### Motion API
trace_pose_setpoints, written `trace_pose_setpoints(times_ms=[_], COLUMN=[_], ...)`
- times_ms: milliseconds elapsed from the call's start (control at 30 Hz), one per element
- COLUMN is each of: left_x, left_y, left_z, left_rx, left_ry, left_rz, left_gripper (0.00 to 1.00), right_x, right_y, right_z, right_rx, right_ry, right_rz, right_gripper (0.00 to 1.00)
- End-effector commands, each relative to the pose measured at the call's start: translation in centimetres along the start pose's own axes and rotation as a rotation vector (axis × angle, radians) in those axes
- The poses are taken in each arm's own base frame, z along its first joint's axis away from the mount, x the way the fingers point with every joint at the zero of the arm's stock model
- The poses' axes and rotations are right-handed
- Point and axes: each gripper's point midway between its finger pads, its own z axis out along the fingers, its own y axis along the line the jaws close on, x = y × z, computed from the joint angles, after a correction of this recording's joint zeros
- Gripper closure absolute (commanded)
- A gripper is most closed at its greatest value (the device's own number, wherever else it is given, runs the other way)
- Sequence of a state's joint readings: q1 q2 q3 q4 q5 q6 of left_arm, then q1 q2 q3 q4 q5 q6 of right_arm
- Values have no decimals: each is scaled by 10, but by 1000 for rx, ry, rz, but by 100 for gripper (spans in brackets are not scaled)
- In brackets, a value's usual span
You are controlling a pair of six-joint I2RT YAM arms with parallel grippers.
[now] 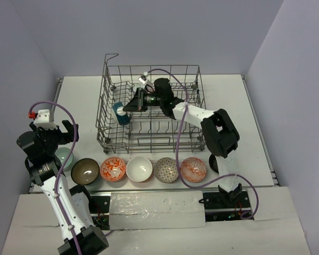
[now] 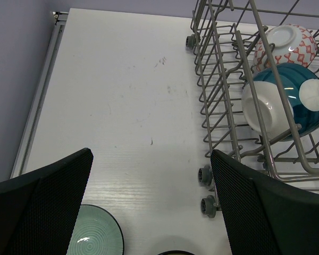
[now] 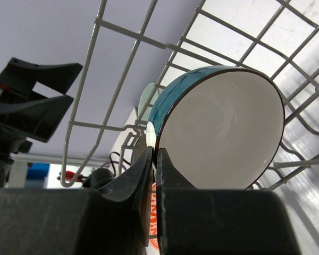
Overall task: Load the bowls into the dish rack
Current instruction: Turn the bowl upside down over the dish rack.
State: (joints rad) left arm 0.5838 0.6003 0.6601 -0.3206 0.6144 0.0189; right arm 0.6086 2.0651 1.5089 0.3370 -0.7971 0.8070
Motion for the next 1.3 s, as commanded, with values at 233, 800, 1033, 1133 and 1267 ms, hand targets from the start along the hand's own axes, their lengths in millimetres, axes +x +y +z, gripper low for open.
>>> trace_pose_setpoints(times_ms=[233,800,1033,1133,1267], left_x=[-3,-1,-1,1,1], left_y=[-3,0,0,0,-1], left_z=[1,1,2,2,3], left_rx=[31,23,29,29,35], left_ry=[-7,3,4,9,11], left_rz=[19,5,4,0,-3], left_gripper=[1,1,1,1,1], right_x=[16,6,9,7,6], right_y=[-40,-8,14,26,33], right_z=[-2,15,24,26,29], right_rx=[93,-168,-258,-301,-326], right_ry=[-2,-21,-14,-15,-10], right_rz=[300,440,441,431,423], right_gripper=[100,100,100,100,100])
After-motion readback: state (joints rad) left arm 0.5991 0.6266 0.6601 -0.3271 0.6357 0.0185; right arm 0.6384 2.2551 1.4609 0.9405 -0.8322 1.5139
